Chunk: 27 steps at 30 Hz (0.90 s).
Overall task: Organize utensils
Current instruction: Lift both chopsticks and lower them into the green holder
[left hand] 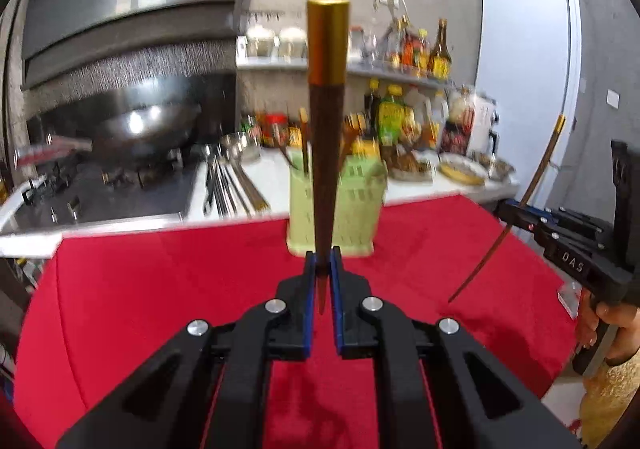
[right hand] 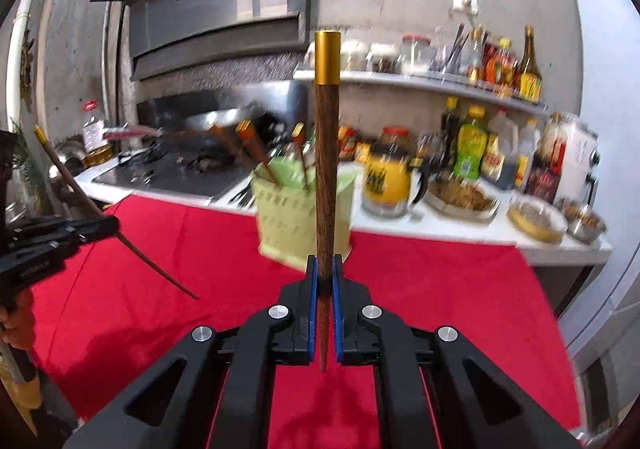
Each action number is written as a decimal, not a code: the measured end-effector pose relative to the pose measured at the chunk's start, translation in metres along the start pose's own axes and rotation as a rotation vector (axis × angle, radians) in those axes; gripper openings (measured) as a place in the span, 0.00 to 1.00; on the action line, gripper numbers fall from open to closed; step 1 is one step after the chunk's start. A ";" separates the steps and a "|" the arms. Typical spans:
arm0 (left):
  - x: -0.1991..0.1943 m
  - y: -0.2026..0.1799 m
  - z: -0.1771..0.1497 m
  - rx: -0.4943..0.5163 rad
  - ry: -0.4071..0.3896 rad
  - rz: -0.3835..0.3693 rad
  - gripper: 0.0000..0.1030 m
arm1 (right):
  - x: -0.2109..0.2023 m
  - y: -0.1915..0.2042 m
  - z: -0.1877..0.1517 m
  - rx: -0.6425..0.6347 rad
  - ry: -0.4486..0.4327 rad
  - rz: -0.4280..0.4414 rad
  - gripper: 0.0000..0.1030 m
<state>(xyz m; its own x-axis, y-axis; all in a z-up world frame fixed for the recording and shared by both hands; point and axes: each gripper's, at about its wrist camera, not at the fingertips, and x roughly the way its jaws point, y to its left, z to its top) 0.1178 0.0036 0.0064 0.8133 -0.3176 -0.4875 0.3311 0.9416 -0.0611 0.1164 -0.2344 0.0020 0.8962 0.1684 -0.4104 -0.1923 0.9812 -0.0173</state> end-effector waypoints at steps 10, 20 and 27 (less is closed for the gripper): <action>0.009 0.000 0.121 0.023 -0.230 -0.006 0.07 | 0.012 -0.020 0.111 -0.009 -0.264 -0.065 0.06; 0.119 0.000 0.138 0.023 -0.015 -0.024 0.07 | 0.094 -0.019 0.133 0.011 -0.179 0.076 0.07; 0.159 0.007 0.122 0.025 0.108 -0.024 0.07 | 0.133 -0.012 0.113 0.000 -0.067 0.093 0.07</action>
<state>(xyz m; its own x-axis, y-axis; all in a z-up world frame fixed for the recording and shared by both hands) 0.3076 -0.0543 0.0352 0.7493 -0.3246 -0.5773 0.3623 0.9305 -0.0529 0.2832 -0.2131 0.0506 0.8991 0.2646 -0.3487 -0.2759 0.9610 0.0180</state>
